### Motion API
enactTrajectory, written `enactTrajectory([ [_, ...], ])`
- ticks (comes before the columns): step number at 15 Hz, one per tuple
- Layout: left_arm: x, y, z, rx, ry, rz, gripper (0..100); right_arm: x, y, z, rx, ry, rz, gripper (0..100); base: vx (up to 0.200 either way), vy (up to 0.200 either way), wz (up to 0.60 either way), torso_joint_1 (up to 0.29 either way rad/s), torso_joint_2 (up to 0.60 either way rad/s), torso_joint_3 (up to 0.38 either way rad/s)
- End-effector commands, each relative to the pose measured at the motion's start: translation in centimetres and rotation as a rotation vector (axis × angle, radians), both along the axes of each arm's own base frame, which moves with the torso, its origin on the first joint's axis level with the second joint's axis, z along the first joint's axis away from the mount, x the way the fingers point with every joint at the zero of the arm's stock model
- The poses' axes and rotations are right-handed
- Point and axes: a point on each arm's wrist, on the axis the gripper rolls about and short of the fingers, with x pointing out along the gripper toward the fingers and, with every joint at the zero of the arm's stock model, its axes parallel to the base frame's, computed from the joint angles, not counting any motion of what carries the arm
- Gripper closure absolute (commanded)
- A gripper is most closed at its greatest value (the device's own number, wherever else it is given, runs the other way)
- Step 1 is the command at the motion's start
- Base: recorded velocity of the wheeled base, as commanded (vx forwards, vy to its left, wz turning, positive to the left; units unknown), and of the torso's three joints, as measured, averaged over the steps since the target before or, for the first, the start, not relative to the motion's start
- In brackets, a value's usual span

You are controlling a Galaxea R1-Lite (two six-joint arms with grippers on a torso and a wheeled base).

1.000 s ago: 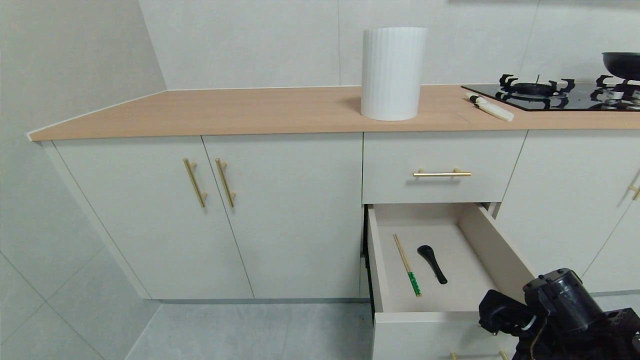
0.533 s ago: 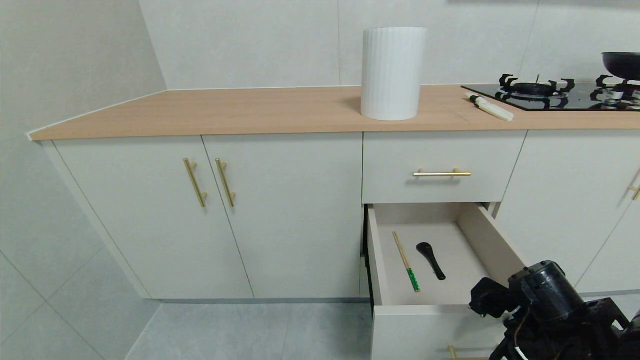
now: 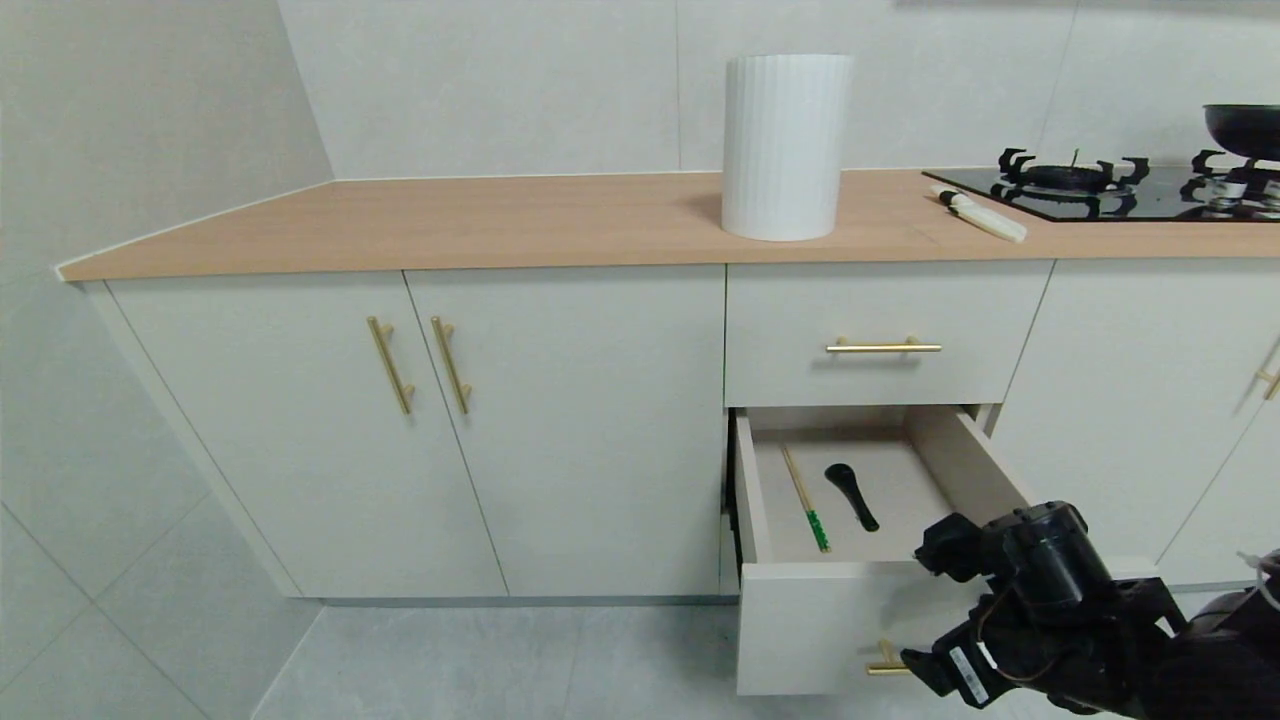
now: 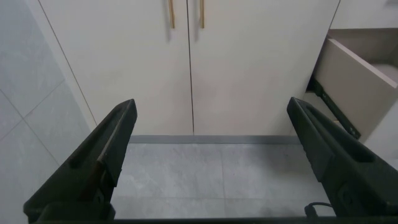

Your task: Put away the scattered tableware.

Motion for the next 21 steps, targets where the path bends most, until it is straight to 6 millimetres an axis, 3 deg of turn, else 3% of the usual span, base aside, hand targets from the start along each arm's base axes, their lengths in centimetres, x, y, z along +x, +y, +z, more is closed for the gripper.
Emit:
enactTrajectory([
  [1,0.0,0.0,0.0,0.000,0.000,0.000,0,0.9,0.2,-2.3,-0.010,0.029,-0.036,0,0.000,0.000,0.00,0.000,0.00,0.000],
  [8,0.0,0.0,0.0,0.000,0.000,0.000,0,4.6,0.2,-4.9,0.099,-0.088,-0.148,0,0.000,0.000,0.00,0.000,0.00,0.000],
  [16,0.0,0.0,0.0,0.000,0.000,0.000,0,9.2,-0.5,-4.4,0.215,-0.212,-0.328,0,0.000,0.000,0.00,0.000,0.00,0.000],
  [21,0.0,0.0,0.0,0.000,0.000,0.000,0,13.5,0.4,-4.5,0.238,-0.317,-0.364,0,0.000,0.000,0.00,0.000,0.00,0.000],
])
